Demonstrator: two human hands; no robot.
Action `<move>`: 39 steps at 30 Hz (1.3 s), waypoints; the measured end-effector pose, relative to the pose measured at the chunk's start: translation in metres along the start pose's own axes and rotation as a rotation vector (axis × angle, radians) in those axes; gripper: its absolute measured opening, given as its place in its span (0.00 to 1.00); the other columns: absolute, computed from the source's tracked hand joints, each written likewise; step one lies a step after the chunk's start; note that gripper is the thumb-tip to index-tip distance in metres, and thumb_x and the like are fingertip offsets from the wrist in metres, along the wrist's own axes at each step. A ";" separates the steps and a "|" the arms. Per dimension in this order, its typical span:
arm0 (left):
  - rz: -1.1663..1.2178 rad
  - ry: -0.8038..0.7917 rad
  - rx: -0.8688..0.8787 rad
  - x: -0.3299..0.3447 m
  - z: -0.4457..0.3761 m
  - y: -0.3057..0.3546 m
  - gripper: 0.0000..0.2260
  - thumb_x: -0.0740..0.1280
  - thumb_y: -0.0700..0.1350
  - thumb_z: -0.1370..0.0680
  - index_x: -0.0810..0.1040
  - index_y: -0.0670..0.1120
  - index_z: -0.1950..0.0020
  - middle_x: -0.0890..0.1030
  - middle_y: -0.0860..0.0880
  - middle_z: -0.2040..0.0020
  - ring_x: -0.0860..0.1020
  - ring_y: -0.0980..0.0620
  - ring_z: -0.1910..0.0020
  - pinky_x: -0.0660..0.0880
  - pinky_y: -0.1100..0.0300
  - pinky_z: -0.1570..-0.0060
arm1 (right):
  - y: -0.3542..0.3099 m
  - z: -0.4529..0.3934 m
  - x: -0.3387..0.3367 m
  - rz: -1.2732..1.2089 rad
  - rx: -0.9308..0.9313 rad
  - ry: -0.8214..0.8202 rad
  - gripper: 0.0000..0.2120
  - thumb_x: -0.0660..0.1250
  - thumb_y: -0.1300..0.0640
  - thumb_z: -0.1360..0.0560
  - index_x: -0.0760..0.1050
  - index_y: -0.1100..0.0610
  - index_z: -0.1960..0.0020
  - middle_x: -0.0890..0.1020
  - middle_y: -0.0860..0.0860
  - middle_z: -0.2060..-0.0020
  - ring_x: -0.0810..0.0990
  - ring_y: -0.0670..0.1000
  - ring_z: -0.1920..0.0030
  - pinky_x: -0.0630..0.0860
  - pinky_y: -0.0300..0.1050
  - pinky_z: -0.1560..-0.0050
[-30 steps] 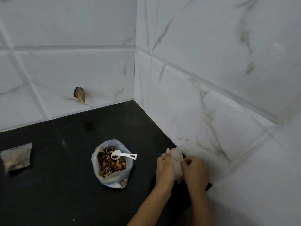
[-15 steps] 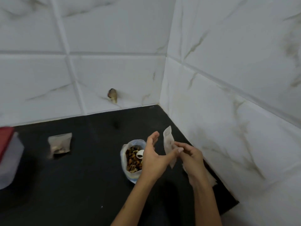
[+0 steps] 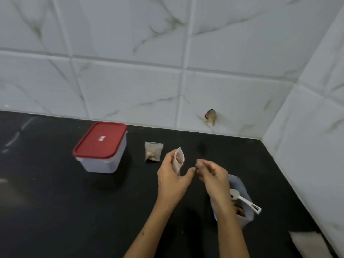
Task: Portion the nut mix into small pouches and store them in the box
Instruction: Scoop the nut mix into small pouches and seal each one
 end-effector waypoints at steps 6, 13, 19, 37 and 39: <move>-0.259 0.007 0.102 -0.028 -0.011 -0.004 0.29 0.76 0.44 0.31 0.68 0.51 0.33 0.74 0.56 0.39 0.72 0.60 0.39 0.72 0.60 0.38 | -0.034 0.006 0.033 -0.005 -0.101 -0.012 0.02 0.71 0.54 0.27 0.80 0.52 0.57 0.84 0.48 0.61 0.83 0.45 0.58 0.78 0.39 0.56; -0.391 -0.013 0.219 -0.029 -0.016 0.002 0.26 0.76 0.44 0.32 0.69 0.50 0.38 0.72 0.57 0.46 0.74 0.56 0.44 0.74 0.53 0.42 | -0.041 0.008 0.048 0.333 -0.167 -0.060 0.07 0.71 0.62 0.30 0.78 0.50 0.60 0.82 0.45 0.66 0.80 0.40 0.65 0.73 0.36 0.63; -0.436 -0.086 0.228 -0.018 -0.018 -0.003 0.24 0.77 0.45 0.32 0.69 0.50 0.42 0.69 0.58 0.48 0.72 0.59 0.47 0.73 0.59 0.42 | -0.046 0.012 0.055 0.698 -0.262 -0.125 0.13 0.64 0.61 0.25 0.82 0.45 0.52 0.83 0.41 0.55 0.80 0.40 0.56 0.79 0.41 0.52; -0.205 -0.220 0.209 0.011 -0.012 -0.012 0.18 0.72 0.49 0.34 0.72 0.50 0.47 0.79 0.56 0.54 0.79 0.58 0.56 0.78 0.57 0.55 | -0.036 0.014 0.042 0.563 -0.095 -0.255 0.12 0.73 0.57 0.29 0.82 0.47 0.46 0.83 0.42 0.55 0.80 0.41 0.52 0.77 0.38 0.49; -0.166 -0.210 0.206 0.018 -0.008 -0.012 0.16 0.73 0.48 0.33 0.72 0.49 0.49 0.80 0.55 0.56 0.80 0.57 0.58 0.79 0.54 0.57 | -0.038 0.017 0.032 0.430 -0.114 -0.255 0.08 0.72 0.57 0.28 0.83 0.48 0.51 0.85 0.44 0.56 0.82 0.41 0.52 0.77 0.37 0.49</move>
Point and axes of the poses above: each hand's wrist, its own z-axis away from the middle knuckle, its own x-axis out of the palm, y = z × x, the point moved 10 cm from there along -z, towards the middle knuckle
